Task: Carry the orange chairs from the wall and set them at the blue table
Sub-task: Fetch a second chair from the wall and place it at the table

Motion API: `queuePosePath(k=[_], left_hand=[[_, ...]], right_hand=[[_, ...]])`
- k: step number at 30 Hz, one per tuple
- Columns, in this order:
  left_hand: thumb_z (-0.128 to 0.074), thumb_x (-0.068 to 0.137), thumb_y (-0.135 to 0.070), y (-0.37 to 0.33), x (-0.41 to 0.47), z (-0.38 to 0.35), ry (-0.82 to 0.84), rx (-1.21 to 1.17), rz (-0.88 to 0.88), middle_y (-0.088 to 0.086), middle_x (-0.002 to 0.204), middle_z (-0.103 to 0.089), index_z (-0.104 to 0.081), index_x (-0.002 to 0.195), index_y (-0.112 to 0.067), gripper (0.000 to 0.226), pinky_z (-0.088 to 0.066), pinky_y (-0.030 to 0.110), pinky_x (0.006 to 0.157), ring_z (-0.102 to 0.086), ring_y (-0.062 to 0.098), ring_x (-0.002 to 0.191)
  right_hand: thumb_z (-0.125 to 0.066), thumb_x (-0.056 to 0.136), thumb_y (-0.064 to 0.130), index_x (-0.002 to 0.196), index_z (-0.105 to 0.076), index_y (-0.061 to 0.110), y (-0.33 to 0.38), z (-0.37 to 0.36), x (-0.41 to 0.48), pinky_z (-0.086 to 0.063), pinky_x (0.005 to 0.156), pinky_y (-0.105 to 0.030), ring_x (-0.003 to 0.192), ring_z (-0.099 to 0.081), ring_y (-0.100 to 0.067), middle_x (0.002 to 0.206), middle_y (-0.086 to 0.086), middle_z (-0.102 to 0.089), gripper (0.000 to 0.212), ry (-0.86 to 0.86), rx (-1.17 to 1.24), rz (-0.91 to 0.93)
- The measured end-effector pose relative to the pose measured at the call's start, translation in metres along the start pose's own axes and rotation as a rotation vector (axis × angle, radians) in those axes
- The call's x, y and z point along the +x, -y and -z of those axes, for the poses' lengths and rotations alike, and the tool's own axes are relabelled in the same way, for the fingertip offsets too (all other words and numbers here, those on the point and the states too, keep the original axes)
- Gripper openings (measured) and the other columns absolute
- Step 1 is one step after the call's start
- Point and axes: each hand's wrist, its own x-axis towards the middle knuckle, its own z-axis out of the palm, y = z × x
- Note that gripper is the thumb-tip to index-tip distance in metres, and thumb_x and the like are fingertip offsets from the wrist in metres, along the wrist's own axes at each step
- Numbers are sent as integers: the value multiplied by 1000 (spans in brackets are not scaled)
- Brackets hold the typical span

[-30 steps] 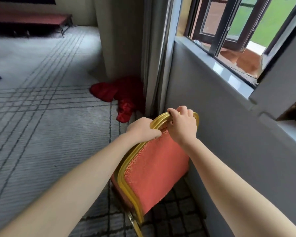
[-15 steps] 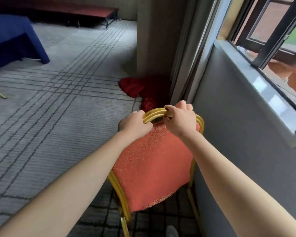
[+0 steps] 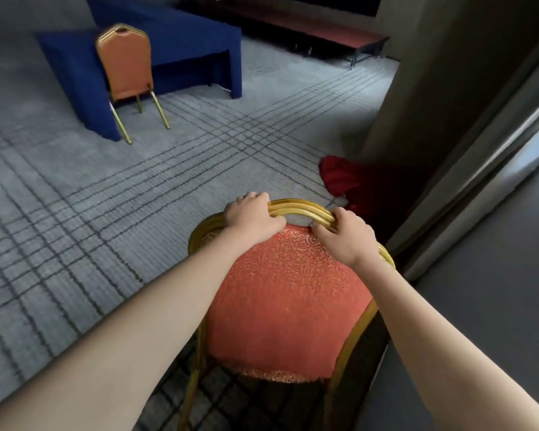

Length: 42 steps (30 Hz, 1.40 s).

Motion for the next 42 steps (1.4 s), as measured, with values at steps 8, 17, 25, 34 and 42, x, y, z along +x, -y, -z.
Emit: queuePosePath(k=[8,17,25,34,42], left_hand=[[-57,77,-50,9,4,1,13,-59,-18,-4,91,-53,-50,84,-25,27,-35,33,74,-56,24,95],[-68,72,-58,20,19,-2,39,-82,-85,-2,110,-55,-53,104,-26,48,-38,34,91,-49,21,111],[-70,69,-66,32,23,-3,5,-164,-76,-8,97,-56,-57,96,-29,48,-40,30,69,-55,15,89],[-64,71,-71,36,50,-9,-30,-82,-126,-4,98,-60,-58,100,-25,54,-42,31,70,-57,19,91],[-53,79,-71,31,104,-20,-167,0,-200,-7,76,-57,-49,73,-25,47,-33,29,57,-55,18,70]], right_hand=[[-61,81,57,89,-56,26,-20,9,14,-49,64,-34,75,-60,-18,74,7,-61,32,148,68,87],[-61,82,58,104,-60,25,-28,-4,20,-41,64,-31,86,-59,-19,90,6,-61,40,-14,84,150],[-58,71,77,82,-55,26,-31,-9,15,-46,58,-33,71,-58,-15,74,10,-58,52,-122,72,13],[-57,61,84,78,-55,26,-28,-4,51,-49,59,-34,71,-59,-16,71,10,-58,61,57,7,-52],[-54,70,74,66,-51,21,-16,-31,97,-37,63,-33,69,-57,-23,66,4,-59,53,-214,-5,-146]])
